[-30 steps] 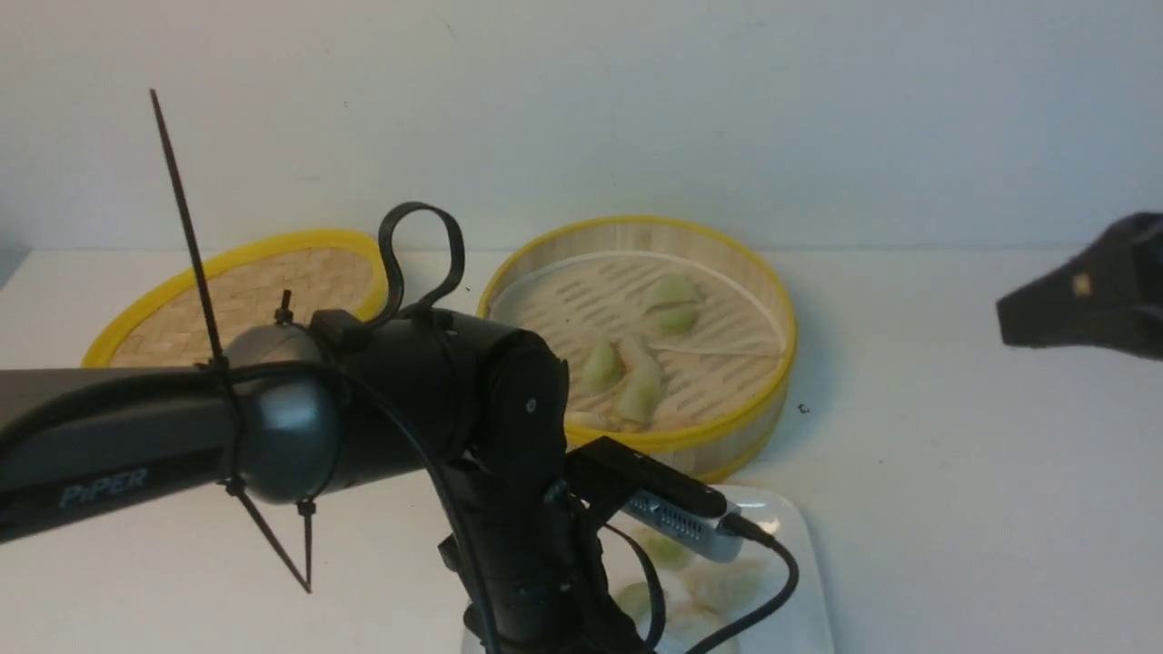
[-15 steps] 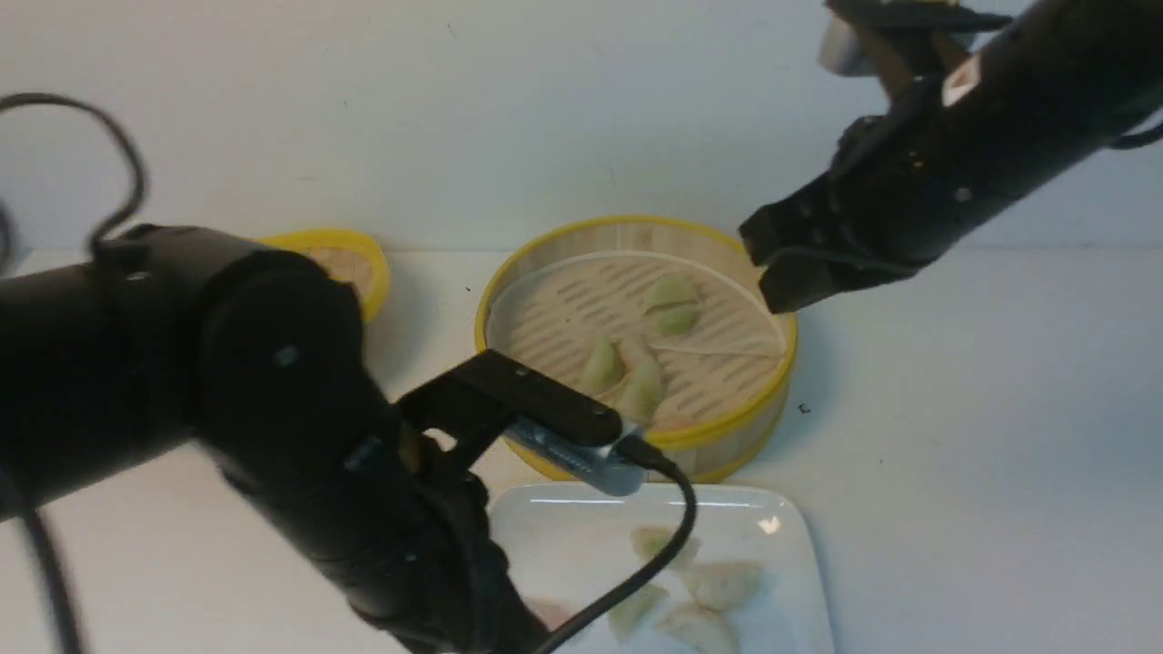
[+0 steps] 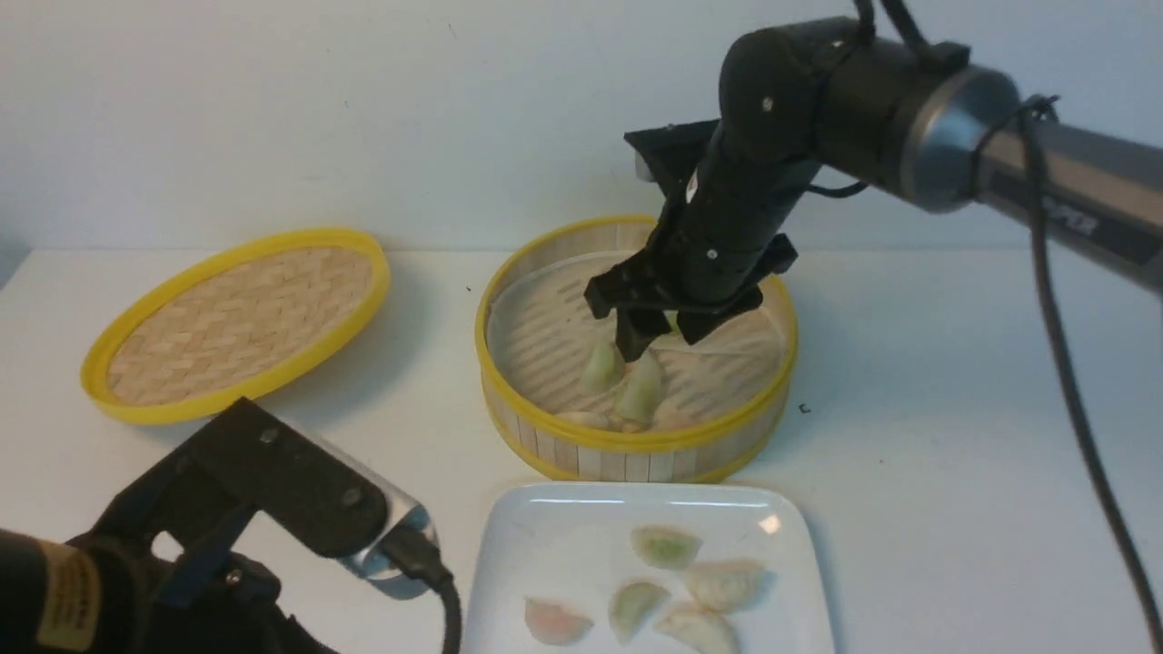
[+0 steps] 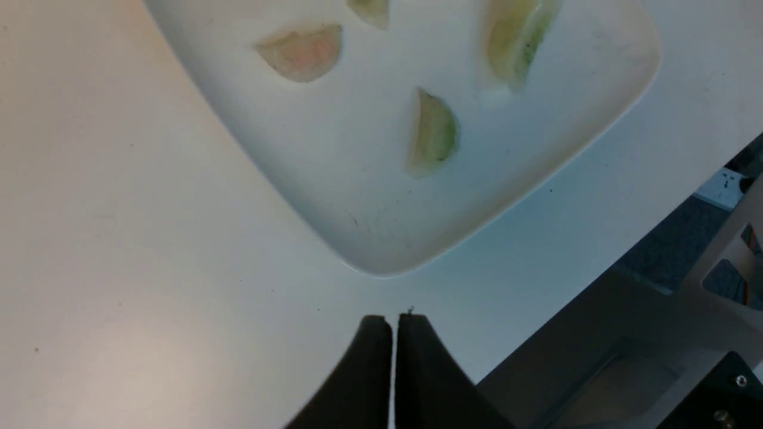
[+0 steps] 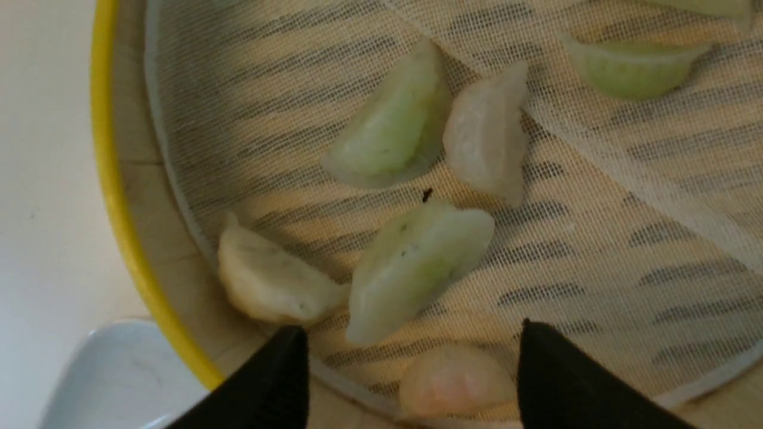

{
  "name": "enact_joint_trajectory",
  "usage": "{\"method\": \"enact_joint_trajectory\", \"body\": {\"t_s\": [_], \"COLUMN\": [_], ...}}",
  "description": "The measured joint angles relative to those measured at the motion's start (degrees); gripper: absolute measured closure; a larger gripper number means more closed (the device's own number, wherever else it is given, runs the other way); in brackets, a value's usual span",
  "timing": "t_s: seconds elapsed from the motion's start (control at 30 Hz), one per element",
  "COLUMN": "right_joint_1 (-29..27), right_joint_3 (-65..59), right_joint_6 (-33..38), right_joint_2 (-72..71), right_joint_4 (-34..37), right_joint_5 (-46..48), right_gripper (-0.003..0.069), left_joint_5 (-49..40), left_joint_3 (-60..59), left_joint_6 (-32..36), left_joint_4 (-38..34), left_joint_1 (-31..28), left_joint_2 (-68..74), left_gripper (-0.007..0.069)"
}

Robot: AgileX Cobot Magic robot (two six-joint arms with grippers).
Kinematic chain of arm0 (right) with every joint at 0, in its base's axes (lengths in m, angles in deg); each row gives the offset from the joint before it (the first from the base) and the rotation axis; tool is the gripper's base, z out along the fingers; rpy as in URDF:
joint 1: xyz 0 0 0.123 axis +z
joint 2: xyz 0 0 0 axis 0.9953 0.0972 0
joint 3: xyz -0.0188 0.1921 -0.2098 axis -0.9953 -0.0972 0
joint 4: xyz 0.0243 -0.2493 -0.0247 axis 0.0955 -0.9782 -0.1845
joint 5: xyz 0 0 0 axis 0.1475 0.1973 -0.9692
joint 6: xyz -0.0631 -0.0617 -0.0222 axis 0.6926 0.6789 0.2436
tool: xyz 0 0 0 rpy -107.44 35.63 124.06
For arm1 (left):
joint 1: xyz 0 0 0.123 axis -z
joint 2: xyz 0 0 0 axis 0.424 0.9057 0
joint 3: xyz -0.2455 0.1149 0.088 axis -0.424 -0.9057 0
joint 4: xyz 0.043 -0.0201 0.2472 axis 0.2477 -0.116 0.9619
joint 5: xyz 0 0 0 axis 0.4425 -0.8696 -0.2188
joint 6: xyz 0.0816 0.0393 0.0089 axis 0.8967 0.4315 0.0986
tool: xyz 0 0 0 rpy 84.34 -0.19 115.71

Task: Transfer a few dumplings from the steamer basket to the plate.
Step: Use the right arm to grab a dumpling from inside the steamer

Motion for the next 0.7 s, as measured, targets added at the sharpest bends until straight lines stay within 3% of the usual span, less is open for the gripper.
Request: {"method": "enact_joint_trajectory", "body": {"t_s": [0.13,0.33,0.43,0.6,0.7], "right_joint_1": [0.0,0.0,0.0,0.0,0.0], "right_joint_3": [2.1,2.6,2.7,3.0,4.4], "right_joint_6": [-1.5,-1.9,-2.6,-2.7,-2.9], "right_joint_2": [4.6,8.3,9.1,9.6,9.6], "right_joint_4": [0.0,0.0,-0.3,-2.2,-2.5], "right_joint_5": [0.0,0.0,-0.1,0.4,2.6], "right_gripper": [0.0076,0.008,0.0151,0.0439,0.0441], "left_joint_5": [-2.6,-4.8,-6.1,-10.4,-12.6], "left_joint_3": [0.0,0.0,0.0,0.0,0.0], "left_joint_6": [-1.7,-3.7,-6.1,-11.2,-13.0], "left_joint_4": [1.9,6.4,10.1,16.5,19.3], "left_joint_1": [0.0,0.0,0.0,0.0,0.0], "left_joint_2": [-5.4,-11.4,-13.5,-14.9,-15.1], "left_gripper": [0.0631,0.0631,0.0631,0.0631,0.0631]}}
